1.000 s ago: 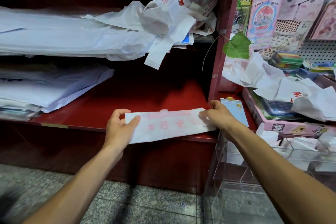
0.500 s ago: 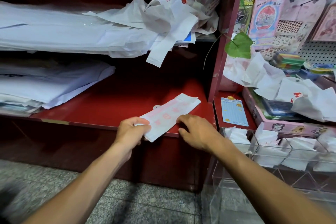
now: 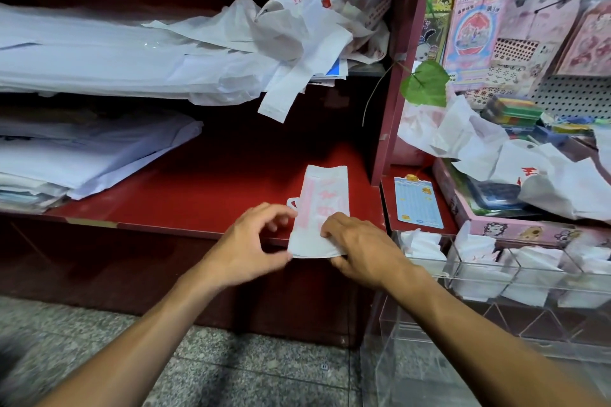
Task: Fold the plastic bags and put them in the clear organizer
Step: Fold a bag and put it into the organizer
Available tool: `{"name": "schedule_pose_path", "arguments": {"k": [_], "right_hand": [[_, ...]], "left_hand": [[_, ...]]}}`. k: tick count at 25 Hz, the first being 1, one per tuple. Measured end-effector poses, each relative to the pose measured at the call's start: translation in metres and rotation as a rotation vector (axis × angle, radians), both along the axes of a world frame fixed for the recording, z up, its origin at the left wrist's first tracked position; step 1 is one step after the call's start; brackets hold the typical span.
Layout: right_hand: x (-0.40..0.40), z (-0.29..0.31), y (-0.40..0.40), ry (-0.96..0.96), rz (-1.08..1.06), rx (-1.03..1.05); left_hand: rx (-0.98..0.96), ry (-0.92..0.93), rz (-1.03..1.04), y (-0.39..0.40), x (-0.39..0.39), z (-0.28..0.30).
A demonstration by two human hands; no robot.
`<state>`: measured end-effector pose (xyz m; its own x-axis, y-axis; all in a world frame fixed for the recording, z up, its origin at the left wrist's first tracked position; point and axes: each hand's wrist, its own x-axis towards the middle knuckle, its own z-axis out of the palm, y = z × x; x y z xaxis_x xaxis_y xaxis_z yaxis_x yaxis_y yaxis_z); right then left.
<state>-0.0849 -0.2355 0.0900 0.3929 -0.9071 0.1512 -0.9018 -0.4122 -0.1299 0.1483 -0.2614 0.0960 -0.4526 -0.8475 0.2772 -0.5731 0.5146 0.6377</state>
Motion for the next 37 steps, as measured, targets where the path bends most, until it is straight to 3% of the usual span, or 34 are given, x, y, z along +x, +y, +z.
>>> {"name": "schedule_pose_path", "arguments": {"k": [2, 3, 7, 10, 16, 22, 26, 31, 34, 37], "right_hand": [[-0.003, -0.002, 0.001, -0.096, 0.018, 0.005], [-0.005, -0.002, 0.002, -0.139, 0.023, 0.017], [-0.015, 0.001, 0.004, -0.252, -0.026, 0.033], [-0.019, -0.002, 0.001, -0.302, -0.057, -0.004], [-0.027, 0.003, -0.007, -0.628, -0.179, 0.091], [-0.014, -0.003, -0.018, -0.757, -0.433, 0.092], [-0.006, -0.002, -0.021, -0.718, -0.515, 0.095], [-0.006, -0.002, -0.018, -0.551, -0.483, 0.01], [-0.009, -0.001, -0.011, -0.355, -0.263, -0.065], [-0.019, 0.004, -0.006, -0.088, -0.087, 0.014]], "left_hand": [[-0.166, -0.354, -0.102, 0.001, -0.001, -0.015], [-0.208, -0.424, -0.113, 0.001, -0.004, -0.022], [-0.326, -0.186, 0.017, -0.005, -0.013, -0.028], [-0.21, -0.028, 0.13, -0.007, -0.017, -0.025], [0.057, 0.247, 0.166, -0.003, -0.027, -0.017], [0.103, 0.251, 0.301, 0.001, -0.039, -0.015], [-0.033, 0.129, 0.272, -0.004, -0.039, -0.021], [-0.192, -0.341, 0.15, -0.003, -0.037, -0.026], [-0.201, -0.268, 0.159, -0.003, -0.037, -0.028], [-0.217, -0.193, 0.162, -0.006, -0.033, -0.03]]}}
